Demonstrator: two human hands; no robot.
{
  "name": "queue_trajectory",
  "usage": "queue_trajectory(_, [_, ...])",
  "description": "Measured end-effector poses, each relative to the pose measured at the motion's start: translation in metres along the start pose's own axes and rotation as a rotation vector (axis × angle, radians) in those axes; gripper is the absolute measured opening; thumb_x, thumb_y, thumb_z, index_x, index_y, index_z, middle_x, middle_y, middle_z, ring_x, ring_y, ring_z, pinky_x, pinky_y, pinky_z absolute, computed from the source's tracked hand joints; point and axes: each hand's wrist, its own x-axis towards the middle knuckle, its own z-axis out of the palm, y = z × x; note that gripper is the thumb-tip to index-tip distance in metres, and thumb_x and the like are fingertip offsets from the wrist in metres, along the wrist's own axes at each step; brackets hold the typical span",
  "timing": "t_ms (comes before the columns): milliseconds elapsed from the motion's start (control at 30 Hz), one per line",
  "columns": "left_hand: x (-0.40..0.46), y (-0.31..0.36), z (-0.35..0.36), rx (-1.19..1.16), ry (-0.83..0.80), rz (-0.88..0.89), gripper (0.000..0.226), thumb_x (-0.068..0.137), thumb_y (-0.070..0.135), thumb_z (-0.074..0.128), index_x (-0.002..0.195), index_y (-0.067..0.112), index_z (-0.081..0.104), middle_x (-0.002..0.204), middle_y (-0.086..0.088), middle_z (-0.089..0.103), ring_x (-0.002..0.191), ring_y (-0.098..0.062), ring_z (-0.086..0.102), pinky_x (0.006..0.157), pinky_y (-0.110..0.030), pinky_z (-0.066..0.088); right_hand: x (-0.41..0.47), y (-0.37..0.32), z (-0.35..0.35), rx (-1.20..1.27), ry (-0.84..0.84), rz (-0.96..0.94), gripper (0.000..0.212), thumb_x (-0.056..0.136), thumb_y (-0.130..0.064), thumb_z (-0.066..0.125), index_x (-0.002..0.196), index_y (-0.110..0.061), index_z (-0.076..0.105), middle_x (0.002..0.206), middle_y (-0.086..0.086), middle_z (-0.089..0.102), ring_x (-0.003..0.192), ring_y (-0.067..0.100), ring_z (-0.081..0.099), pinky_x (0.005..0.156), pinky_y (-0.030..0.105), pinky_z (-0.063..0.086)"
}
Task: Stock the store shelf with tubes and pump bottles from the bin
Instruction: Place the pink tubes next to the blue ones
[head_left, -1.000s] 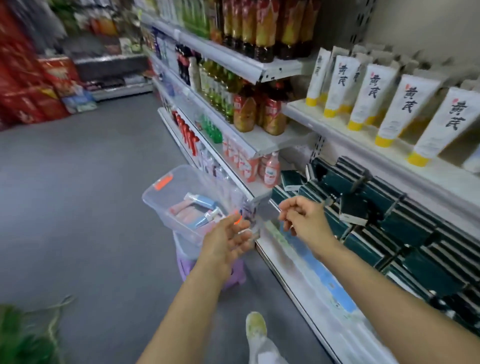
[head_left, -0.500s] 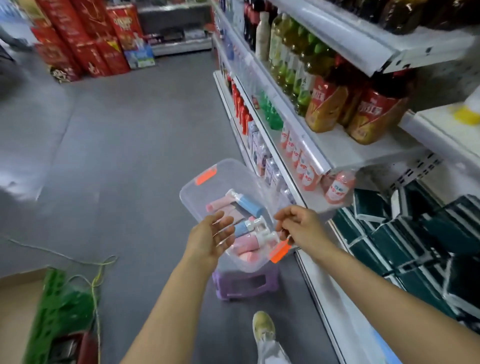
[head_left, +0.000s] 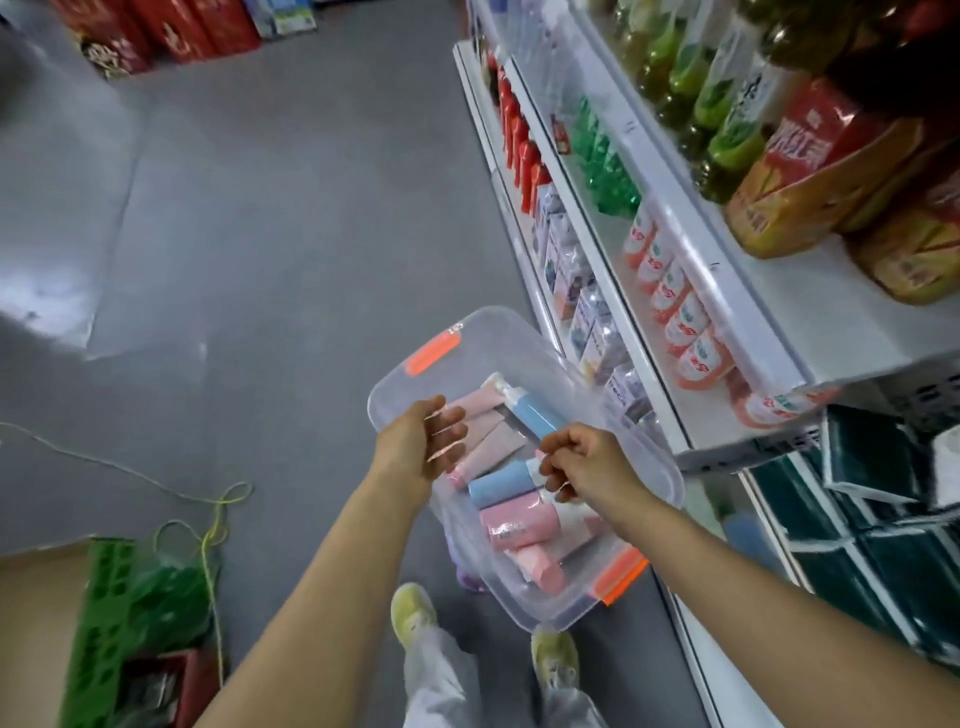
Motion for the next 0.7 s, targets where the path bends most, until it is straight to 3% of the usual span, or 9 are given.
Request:
queue_trajectory(200, [0.072, 0.013, 0.011, 0.192, -0.007, -0.063, 0.013, 0.096, 0.017, 0.049, 0.095, 0.013, 0.061, 0.085, -0.006, 0.069, 0.075, -0.019, 0.064, 0.062, -0.029, 0.049, 0.052, 0.008, 0.035, 0.159, 0.064, 0.138, 0.018, 0.09, 0.005, 0.047, 0.086, -0.006, 0.06, 0.071, 0.012, 0.058, 0.055, 0.019, 0.051, 0.049, 0.025, 0.045])
queue_trajectory(367, [0.145, 0.007, 0.018, 0.474, 0.009, -0.077, 0.011, 0.092, 0.018, 0.054, 0.083, 0.016, 0.06, 0.094, -0.007, 0.06, 0.083, -0.02, 0.053, 0.069, -0.029, 0.044, 0.095, 0.018, 0.062, 0.25, 0.155, 0.259, 0.019, 0.089, 0.002, 0.05, 0.077, -0.009, 0.059, 0.059, 0.008, 0.052, 0.049, 0.018, 0.045, 0.05, 0.023, 0.041])
queue_trajectory(433, [0.169, 0.003, 0.019, 0.632, -0.032, -0.054, 0.01, 0.093, 0.02, 0.053, 0.098, 0.016, 0.062, 0.107, -0.01, 0.058, 0.086, -0.02, 0.049, 0.08, -0.031, 0.04, 0.113, 0.026, 0.073, 0.249, 0.176, 0.312, 0.022, 0.086, 0.001, 0.048, 0.074, -0.013, 0.057, 0.057, 0.008, 0.049, 0.051, 0.019, 0.043, 0.051, 0.023, 0.037])
queue_trajectory(533, [0.2, -0.007, 0.019, 0.849, -0.189, -0.024, 0.042, 0.098, 0.019, 0.052, 0.139, 0.015, 0.045, 0.138, -0.006, 0.045, 0.118, -0.025, 0.047, 0.096, -0.028, 0.036, 0.141, 0.042, 0.091, 0.236, 0.214, 0.378, 0.015, 0.084, -0.002, 0.051, 0.086, -0.017, 0.051, 0.073, 0.005, 0.051, 0.064, 0.019, 0.049, 0.059, 0.026, 0.043])
queue_trajectory(633, [0.23, -0.02, 0.021, 1.147, -0.253, 0.079, 0.059, 0.095, 0.018, 0.055, 0.149, 0.012, 0.03, 0.153, -0.01, 0.031, 0.138, -0.027, 0.034, 0.111, -0.033, 0.029, 0.166, 0.061, 0.105, 0.241, 0.225, 0.438, 0.014, 0.087, -0.012, 0.056, 0.098, -0.017, 0.049, 0.09, 0.004, 0.052, 0.077, 0.019, 0.052, 0.068, 0.027, 0.048])
queue_trajectory(700, [0.243, -0.028, 0.023, 1.355, -0.265, 0.123, 0.064, 0.094, 0.019, 0.053, 0.151, 0.009, 0.024, 0.154, -0.013, 0.027, 0.141, -0.029, 0.028, 0.114, -0.035, 0.026, 0.179, 0.075, 0.115, 0.34, 0.252, 0.483, 0.01, 0.084, -0.019, 0.059, 0.089, -0.016, 0.051, 0.085, 0.005, 0.054, 0.074, 0.017, 0.052, 0.072, 0.03, 0.049])
